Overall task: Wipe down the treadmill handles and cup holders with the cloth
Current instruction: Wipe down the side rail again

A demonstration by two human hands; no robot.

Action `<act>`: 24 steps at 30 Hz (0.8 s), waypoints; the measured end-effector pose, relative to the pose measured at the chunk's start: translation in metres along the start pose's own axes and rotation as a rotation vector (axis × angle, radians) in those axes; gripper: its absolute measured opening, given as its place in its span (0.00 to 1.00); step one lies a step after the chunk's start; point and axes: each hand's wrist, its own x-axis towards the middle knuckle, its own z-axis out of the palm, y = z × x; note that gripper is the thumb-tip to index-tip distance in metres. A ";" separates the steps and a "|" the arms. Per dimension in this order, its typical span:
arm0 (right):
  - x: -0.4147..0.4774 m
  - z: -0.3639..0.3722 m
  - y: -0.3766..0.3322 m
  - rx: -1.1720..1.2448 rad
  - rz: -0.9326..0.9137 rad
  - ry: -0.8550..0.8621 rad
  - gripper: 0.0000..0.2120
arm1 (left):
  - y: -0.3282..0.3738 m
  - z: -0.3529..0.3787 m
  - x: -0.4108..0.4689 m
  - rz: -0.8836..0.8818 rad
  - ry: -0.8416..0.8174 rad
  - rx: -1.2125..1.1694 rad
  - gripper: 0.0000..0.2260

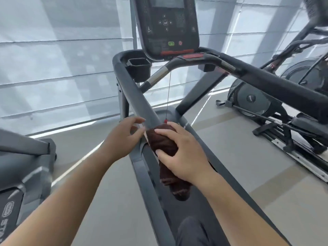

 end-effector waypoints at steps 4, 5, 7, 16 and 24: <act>-0.058 0.024 0.005 0.084 0.071 0.368 0.21 | 0.009 0.003 0.021 0.187 -0.052 0.081 0.10; -0.067 0.030 0.005 0.112 0.085 0.432 0.21 | 0.011 0.006 0.028 0.218 -0.057 0.086 0.10; -0.070 0.036 0.007 0.161 0.112 0.504 0.21 | 0.016 0.017 0.040 0.275 -0.070 0.080 0.10; -0.040 0.028 0.002 0.087 0.173 0.489 0.17 | 0.001 0.050 0.049 0.329 -0.045 0.134 0.17; -0.045 0.042 -0.011 -0.352 0.001 0.405 0.19 | -0.002 0.034 0.053 0.372 -0.148 0.055 0.14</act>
